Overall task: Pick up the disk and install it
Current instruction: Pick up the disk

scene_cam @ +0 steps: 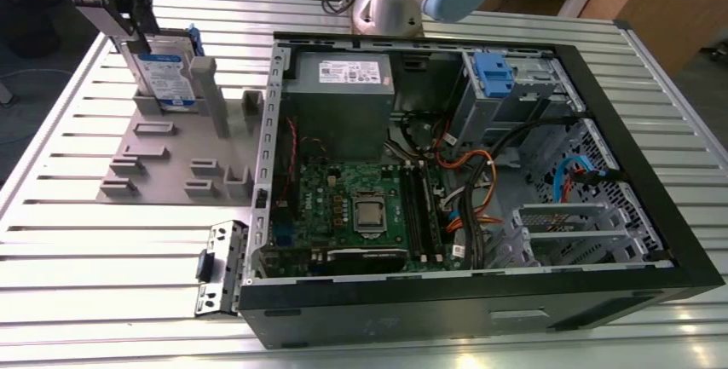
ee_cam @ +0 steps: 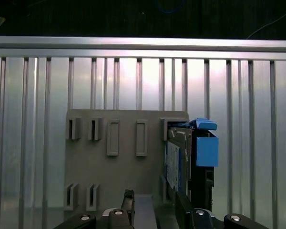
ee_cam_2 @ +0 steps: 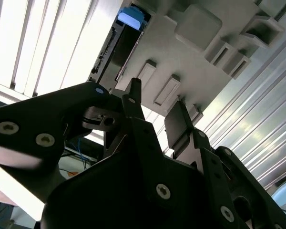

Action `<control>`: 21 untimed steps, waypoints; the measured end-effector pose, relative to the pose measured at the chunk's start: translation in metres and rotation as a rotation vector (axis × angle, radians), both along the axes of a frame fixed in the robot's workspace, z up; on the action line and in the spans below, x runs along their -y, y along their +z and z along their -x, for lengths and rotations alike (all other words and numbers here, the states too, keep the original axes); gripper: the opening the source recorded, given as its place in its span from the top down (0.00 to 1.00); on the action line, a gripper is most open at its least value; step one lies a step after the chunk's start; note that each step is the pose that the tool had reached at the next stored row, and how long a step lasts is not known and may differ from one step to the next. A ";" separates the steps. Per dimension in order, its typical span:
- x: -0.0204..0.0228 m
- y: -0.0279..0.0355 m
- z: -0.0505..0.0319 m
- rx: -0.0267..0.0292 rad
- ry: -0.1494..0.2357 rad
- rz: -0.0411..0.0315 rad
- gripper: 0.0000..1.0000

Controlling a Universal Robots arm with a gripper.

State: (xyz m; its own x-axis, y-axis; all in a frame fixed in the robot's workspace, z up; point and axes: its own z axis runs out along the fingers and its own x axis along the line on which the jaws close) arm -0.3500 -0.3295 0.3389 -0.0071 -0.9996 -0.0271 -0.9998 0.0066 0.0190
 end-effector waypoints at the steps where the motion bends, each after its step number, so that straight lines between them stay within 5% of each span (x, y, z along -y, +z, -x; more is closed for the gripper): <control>1: -0.0002 -0.0001 0.0001 0.0000 0.000 0.0000 0.53; 21: -0.0071 -0.0027 0.0040 0.0002 0.000 -0.0001 0.53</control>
